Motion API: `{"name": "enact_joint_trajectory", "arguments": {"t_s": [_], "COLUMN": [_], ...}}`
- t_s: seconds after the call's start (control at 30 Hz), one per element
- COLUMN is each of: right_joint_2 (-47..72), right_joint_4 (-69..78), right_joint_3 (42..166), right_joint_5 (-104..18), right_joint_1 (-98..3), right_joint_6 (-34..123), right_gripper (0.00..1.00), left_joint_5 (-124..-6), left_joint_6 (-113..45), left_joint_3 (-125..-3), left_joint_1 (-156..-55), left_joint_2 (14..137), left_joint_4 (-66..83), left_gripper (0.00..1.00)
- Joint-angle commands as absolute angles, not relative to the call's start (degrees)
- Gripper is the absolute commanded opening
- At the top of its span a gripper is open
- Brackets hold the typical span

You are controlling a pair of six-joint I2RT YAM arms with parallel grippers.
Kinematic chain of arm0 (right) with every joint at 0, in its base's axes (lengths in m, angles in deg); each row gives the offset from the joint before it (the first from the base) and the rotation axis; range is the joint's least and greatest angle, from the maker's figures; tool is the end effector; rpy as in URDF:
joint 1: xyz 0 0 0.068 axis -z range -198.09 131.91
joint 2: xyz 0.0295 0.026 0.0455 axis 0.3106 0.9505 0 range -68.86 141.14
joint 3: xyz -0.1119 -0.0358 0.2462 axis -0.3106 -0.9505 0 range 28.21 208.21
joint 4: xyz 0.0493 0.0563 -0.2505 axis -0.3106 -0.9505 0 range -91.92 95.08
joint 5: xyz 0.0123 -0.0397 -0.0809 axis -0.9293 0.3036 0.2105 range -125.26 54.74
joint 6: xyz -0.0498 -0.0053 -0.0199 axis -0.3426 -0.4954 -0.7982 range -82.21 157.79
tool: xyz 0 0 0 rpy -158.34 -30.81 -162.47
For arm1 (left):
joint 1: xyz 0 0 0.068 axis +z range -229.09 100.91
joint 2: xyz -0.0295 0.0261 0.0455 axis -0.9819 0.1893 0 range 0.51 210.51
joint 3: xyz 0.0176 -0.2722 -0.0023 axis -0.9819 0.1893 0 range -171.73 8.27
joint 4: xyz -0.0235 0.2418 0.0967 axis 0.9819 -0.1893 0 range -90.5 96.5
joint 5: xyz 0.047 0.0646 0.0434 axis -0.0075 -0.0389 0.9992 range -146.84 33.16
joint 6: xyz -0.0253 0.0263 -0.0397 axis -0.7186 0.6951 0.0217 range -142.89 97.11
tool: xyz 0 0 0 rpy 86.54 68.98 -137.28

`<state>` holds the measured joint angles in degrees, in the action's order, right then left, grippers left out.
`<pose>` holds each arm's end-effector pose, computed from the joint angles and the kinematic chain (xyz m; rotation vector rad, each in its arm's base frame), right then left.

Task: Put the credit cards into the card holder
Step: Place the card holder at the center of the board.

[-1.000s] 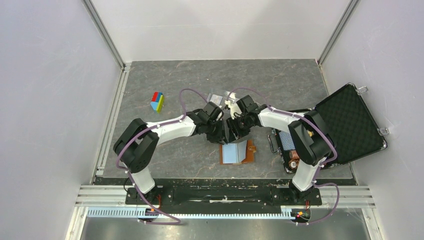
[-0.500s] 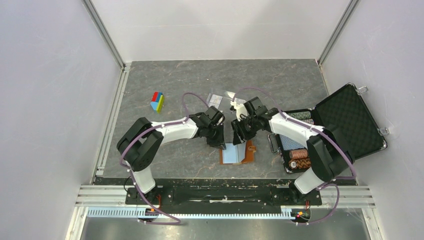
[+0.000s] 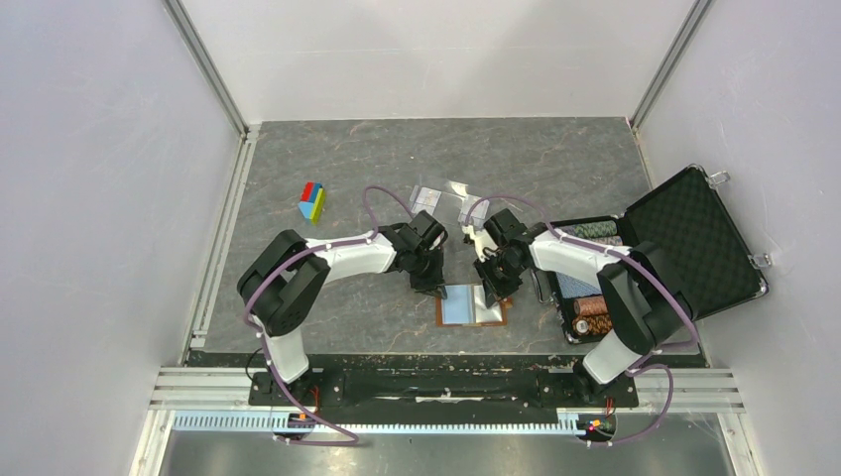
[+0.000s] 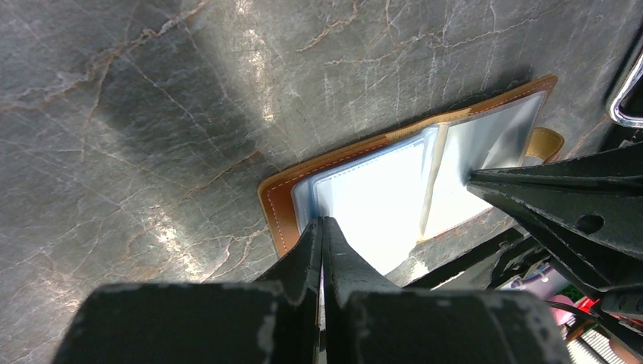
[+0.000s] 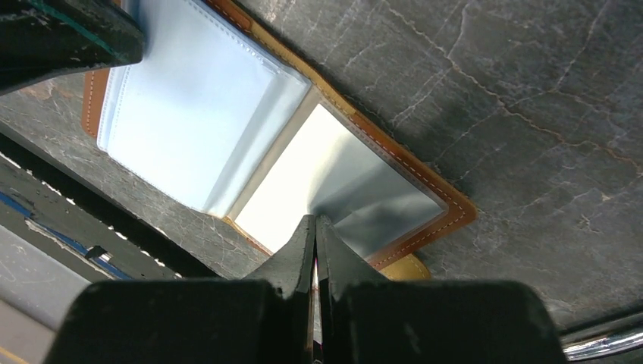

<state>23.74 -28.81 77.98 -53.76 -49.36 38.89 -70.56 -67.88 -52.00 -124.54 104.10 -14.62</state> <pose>0.2310 0.1535 0.1498 -0.8239 2.8421 0.5588 0.2384 -0.2542 0.1476 0.0910 2.9096 -0.7150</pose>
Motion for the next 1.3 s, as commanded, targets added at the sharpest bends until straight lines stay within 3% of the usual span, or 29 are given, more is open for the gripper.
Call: {"name": "enact_joint_trajectory", "arguments": {"t_s": [0.0, 0.2, 0.5, 0.67, 0.87, 1.0, 1.13, 1.2, 1.27], "right_joint_2": [28.4, 29.1, 24.4, 20.6, 19.0, 18.7, 19.2, 20.1, 21.5], "right_joint_4": [-29.4, -26.0, -23.9, -24.4, -24.4, -23.6, -23.2, -23.3, -23.4], "right_joint_3": [75.4, 72.7, 74.9, 79.2, 84.2, 86.9, 90.3, 92.7, 95.0], "right_joint_5": [-41.3, -43.6, -56.6, -60.0, -61.6, -61.0, -57.3, -54.2, -51.2], "right_joint_1": [-49.1, -49.1, -46.7, -46.3, -45.9, -44.3, -41.3, -39.6, -38.1], "right_joint_6": [37.7, 37.5, 37.7, 40.9, 44.3, 45.9, 47.3, 47.5, 47.7], "right_gripper": [0.00, 0.00, 0.00, 0.00, 0.07, 0.09, 0.24, 0.42, 0.54], "left_joint_5": [-67.9, -68.7, -69.9, -70.8, -69.6, -67.9, -65.8, -65.0, -64.2], "left_joint_6": [-68.5, -68.0, -66.3, -66.0, -65.8, -65.2, -64.5, -64.1, -63.8], "left_joint_3": [-52.7, -52.9, -53.4, -55.7, -57.7, -58.4, -58.7, -58.8, -58.8], "left_joint_1": [-124.8, -124.8, -124.8, -124.8, -124.8, -124.8, -124.7, -124.7, -124.7], "left_joint_2": [106.3, 106.1, 103.9, 102.1, 98.5, 96.2, 94.2, 93.0, 92.0], "left_joint_4": [-18.3, -17.4, -15.4, -15.7, -17.6, -19.0, -19.9, -20.1, -20.0], "left_gripper": [0.02, 0.02, 0.03, 0.13, 0.30, 0.36, 0.41, 0.44, 0.47]}}
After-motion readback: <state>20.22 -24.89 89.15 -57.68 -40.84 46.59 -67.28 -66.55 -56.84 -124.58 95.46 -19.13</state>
